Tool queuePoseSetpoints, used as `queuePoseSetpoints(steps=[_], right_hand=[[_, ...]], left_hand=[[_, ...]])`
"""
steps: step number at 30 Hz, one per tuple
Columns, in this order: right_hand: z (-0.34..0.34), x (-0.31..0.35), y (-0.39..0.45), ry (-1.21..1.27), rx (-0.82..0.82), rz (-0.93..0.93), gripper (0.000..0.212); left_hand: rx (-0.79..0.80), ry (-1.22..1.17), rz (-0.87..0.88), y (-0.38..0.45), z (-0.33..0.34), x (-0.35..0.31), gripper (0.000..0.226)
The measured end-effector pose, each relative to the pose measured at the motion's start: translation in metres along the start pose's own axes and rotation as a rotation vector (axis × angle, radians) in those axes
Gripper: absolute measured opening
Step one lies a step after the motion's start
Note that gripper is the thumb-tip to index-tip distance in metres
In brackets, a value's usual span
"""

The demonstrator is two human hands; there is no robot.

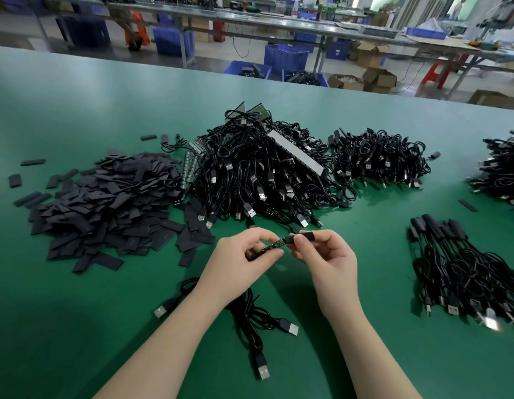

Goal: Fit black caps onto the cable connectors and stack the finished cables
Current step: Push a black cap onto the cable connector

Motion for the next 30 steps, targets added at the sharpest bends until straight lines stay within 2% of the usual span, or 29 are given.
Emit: queuePoseSetpoints(steps=[7, 14, 19, 26, 30], right_hand=[[-0.0005, -0.0016, -0.0001, 0.038, -0.008, 0.025, 0.016], [-0.0001, -0.0040, 0.0007, 0.050, -0.012, 0.042, 0.011], [0.0008, -0.0032, 0.0002, -0.003, 0.001, 0.031, 0.024], [-0.0032, -0.0055, 0.0014, 0.088, -0.056, 0.037, 0.008], [-0.0030, -0.0051, 0.0010, 0.116, -0.066, 0.027, 0.013]], left_hand=[[-0.037, 0.046, 0.008, -0.0008, -0.0046, -0.0035, 0.012], [-0.036, 0.095, 0.002, -0.0014, -0.0062, -0.0030, 0.019], [-0.056, 0.145, 0.068, 0.0009, -0.0071, -0.0077, 0.021], [-0.075, 0.071, -0.044, -0.0021, -0.0083, -0.0028, 0.030], [-0.100, 0.073, -0.047, -0.0021, -0.0099, -0.0033, 0.023]])
Point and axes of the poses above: each hand's wrist, its own y-axis towards the middle knuckle, its own z-axis out of the palm, x = y × z, the point moved 6 cm from there along y, towards the middle knuckle, and after that the axes turned 11 degrees about y, right-handed, at the moved point
